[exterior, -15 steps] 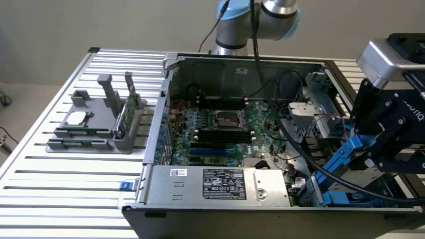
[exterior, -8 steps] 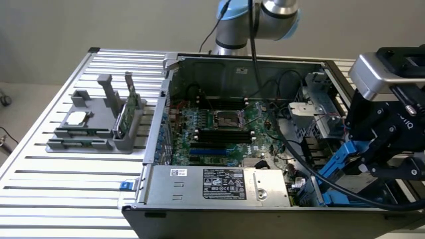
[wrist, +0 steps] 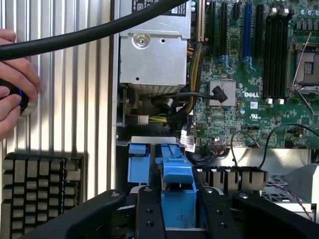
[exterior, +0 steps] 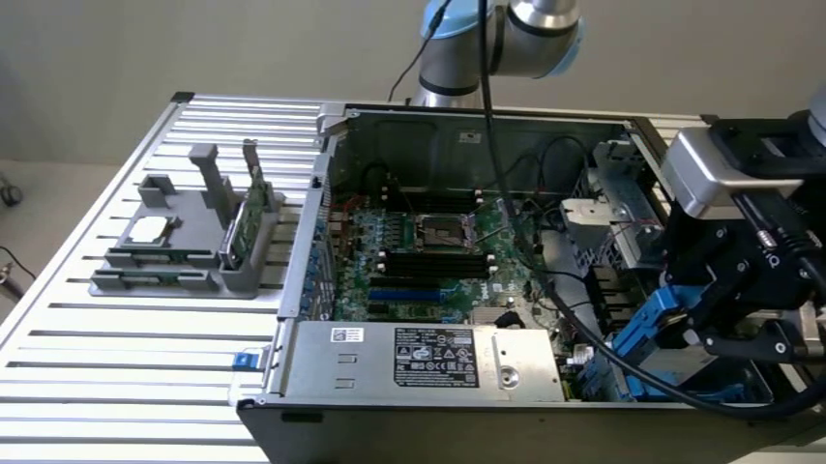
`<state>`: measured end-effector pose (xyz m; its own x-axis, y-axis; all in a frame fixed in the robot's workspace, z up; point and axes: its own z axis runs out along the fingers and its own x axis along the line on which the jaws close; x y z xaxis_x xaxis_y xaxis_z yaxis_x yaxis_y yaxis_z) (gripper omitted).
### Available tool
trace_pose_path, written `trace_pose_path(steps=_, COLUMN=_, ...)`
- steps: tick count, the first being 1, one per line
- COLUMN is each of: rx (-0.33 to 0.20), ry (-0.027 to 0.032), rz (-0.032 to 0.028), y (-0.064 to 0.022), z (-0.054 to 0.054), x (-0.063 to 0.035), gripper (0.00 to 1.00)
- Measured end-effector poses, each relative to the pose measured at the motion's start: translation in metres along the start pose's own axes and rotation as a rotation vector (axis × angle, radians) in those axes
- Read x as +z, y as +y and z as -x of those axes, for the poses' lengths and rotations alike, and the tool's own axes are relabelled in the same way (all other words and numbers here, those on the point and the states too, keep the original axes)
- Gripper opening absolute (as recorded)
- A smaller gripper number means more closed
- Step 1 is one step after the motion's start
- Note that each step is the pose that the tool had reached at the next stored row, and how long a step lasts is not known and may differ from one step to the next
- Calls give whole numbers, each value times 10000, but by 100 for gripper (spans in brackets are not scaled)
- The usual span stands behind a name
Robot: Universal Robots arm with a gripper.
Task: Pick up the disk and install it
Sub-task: 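Pick up the disk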
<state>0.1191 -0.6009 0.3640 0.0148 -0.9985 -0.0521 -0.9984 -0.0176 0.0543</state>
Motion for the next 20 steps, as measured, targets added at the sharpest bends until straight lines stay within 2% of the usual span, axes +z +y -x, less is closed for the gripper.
trace_pose_path(steps=17, rx=0, ry=-8, rz=1, y=-13, z=-12, x=310, gripper=33)
trace_pose_path(steps=19, rx=1, ry=2, rz=1, y=-14, z=-12, x=342, gripper=34)
trace_pose_path(steps=20, rx=1, ry=-1, rz=0, y=-15, z=-9, x=355, gripper=40)
